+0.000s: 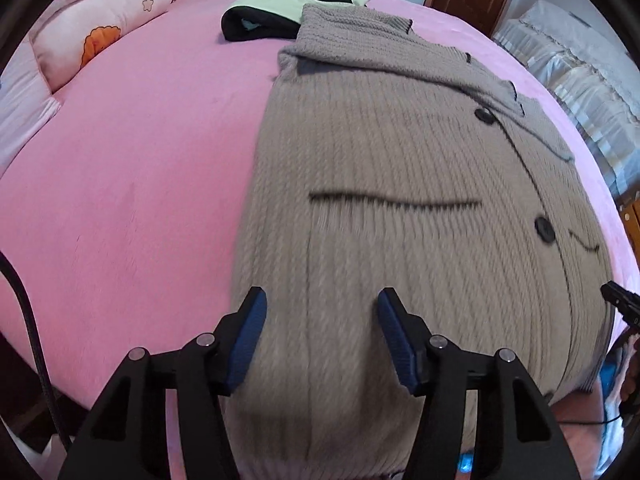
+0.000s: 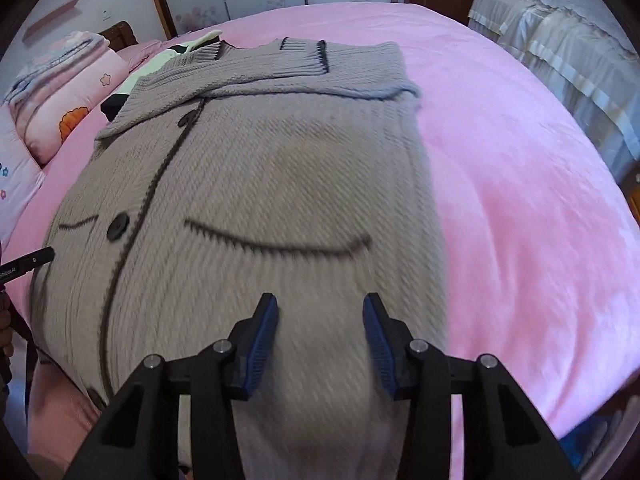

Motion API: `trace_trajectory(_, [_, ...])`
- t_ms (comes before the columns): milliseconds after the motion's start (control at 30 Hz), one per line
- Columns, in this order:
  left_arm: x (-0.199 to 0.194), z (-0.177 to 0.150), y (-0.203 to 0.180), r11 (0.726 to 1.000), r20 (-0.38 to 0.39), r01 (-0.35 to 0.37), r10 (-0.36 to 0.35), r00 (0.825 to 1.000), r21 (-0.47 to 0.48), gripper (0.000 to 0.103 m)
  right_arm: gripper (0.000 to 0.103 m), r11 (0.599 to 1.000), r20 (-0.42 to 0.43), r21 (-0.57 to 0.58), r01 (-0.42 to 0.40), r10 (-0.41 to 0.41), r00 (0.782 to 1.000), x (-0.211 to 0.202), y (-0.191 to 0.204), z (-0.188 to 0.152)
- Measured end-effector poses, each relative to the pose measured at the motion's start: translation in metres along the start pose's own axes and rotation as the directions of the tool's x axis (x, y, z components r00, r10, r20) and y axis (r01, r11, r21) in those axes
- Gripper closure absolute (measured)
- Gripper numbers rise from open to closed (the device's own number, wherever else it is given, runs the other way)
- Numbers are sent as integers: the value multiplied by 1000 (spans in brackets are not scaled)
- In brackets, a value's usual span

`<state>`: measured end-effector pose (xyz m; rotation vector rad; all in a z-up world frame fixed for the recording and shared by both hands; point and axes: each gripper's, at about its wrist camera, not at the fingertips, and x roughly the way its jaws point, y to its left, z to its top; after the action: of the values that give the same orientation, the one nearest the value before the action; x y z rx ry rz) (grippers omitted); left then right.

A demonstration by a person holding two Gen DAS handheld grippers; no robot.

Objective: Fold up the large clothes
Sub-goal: 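Move both grippers to the cardigan hem, then grasp the cardigan hem with both grippers and lift it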

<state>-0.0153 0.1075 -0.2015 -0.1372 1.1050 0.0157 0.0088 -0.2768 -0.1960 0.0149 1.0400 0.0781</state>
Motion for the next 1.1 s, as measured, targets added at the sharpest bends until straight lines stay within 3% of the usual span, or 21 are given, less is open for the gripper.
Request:
trace_trajectory(200, [-16,-24,10,999,5,-17,17,1000,28,46,59,999,-35,37,-3,4,999,-10,-22,-31])
trace_trajectory(433, [-38,-33,14,1000,16,-13,13,1000,5,46,57,999,-23,32,21,-20,1000,-29,-14,-44])
trace_trajectory(633, [-49,-44,14,999,2,-25,25,1000,29,37,56,998,-8,64,-29,29,1000,-48,-20,-56])
trace_trajectory(767, [-45,-56,26,1000,-30,6,-6,1000,10,37,47,996,-8,77,-43,43,999,-52,-29,-65])
trace_trajectory(967, [-25,-74,54,994,-85,96,-99,991,-44,37,46,992,-59,101,-76,82,995,-38,-48,-83])
trace_trajectory(1100, [-17,-84,66,984,-86,167,-172,981,-68,37,46,978,-109,150,-147,164,980,-22,-57,-97])
